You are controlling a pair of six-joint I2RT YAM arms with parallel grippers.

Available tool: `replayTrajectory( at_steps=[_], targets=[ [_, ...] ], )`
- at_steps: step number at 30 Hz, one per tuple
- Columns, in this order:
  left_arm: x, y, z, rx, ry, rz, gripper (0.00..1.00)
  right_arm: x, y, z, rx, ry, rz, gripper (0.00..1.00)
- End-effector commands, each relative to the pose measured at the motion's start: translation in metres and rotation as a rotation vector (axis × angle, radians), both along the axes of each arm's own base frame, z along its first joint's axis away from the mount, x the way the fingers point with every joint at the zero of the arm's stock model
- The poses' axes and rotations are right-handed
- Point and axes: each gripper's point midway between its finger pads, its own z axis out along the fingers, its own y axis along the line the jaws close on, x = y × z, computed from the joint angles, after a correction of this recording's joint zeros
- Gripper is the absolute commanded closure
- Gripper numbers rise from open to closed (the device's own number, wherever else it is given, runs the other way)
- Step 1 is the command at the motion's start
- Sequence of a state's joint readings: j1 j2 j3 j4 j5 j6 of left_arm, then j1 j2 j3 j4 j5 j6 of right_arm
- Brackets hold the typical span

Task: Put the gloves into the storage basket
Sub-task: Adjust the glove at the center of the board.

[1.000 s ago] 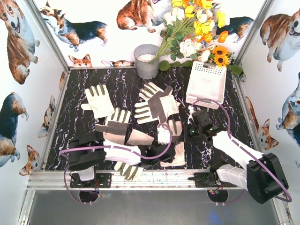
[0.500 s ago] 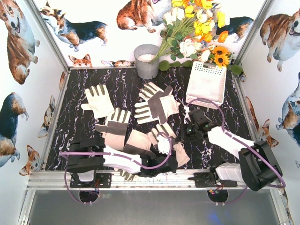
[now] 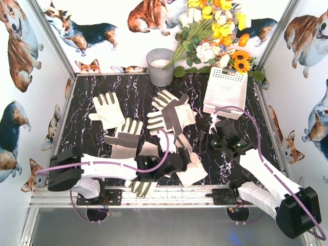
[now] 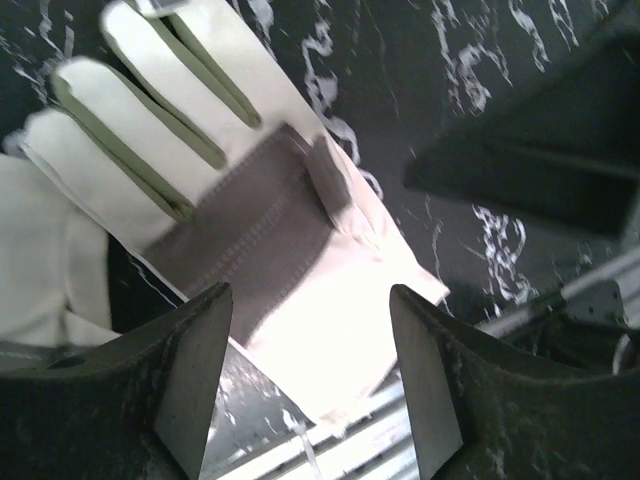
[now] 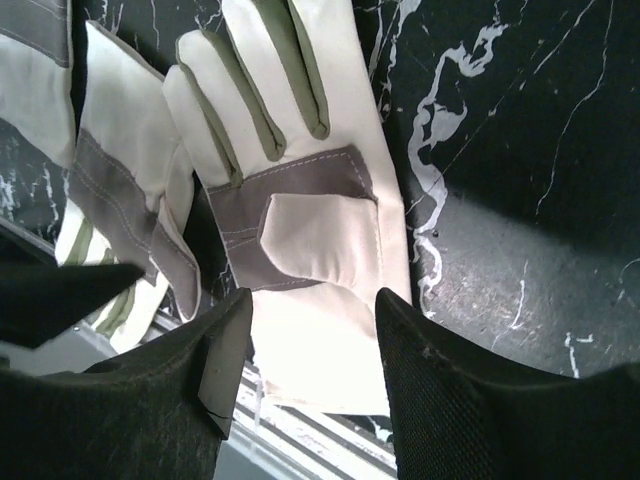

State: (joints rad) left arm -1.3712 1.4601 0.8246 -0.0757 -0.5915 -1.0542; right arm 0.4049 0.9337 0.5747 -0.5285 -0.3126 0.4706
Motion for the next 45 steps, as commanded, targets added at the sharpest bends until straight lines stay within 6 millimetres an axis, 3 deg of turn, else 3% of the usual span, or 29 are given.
replayTrajectory(
  at_steps=[1,4,10,17,18,25,31,32,35,41,45],
  targets=[
    [0.021,0.012,-0.002,0.043,-0.027,-0.008,0.43,-0.006,0.007,0.012,0.074,0.025,-0.032,0.45],
    [0.03,0.006,-0.004,0.006,-0.023,-0.018,0.48,-0.008,0.012,0.014,0.11,0.028,-0.018,0.42],
    [0.046,0.006,-0.027,0.012,0.008,0.011,0.57,-0.009,0.022,0.016,0.124,0.023,0.037,0.38],
    [0.05,-0.012,-0.044,0.013,0.023,-0.022,0.61,0.0,0.021,-0.002,-0.005,0.03,0.064,0.47],
    [0.05,-0.011,-0.057,0.04,0.038,-0.022,0.61,0.001,0.022,-0.003,-0.025,0.026,0.069,0.48],
    [0.046,-0.004,-0.084,0.093,0.077,-0.018,0.62,0.009,0.026,-0.006,-0.103,0.015,0.076,0.51],
    [0.04,0.007,-0.098,0.122,0.095,-0.024,0.62,0.021,0.016,-0.015,-0.178,0.02,-0.001,0.61],
    [0.035,0.019,-0.109,0.155,0.11,-0.025,0.62,0.023,0.015,-0.015,-0.184,0.016,-0.01,0.62],
    [0.029,0.031,-0.116,0.186,0.12,-0.033,0.62,0.029,0.009,-0.015,-0.215,0.0,-0.043,0.65],
    [0.023,0.049,-0.119,0.221,0.123,-0.037,0.62,0.036,0.001,-0.018,-0.256,-0.015,-0.086,0.91],
    [0.023,0.047,-0.117,0.211,0.119,-0.049,0.62,0.036,0.009,-0.025,-0.229,0.004,-0.065,1.0]
  ],
)
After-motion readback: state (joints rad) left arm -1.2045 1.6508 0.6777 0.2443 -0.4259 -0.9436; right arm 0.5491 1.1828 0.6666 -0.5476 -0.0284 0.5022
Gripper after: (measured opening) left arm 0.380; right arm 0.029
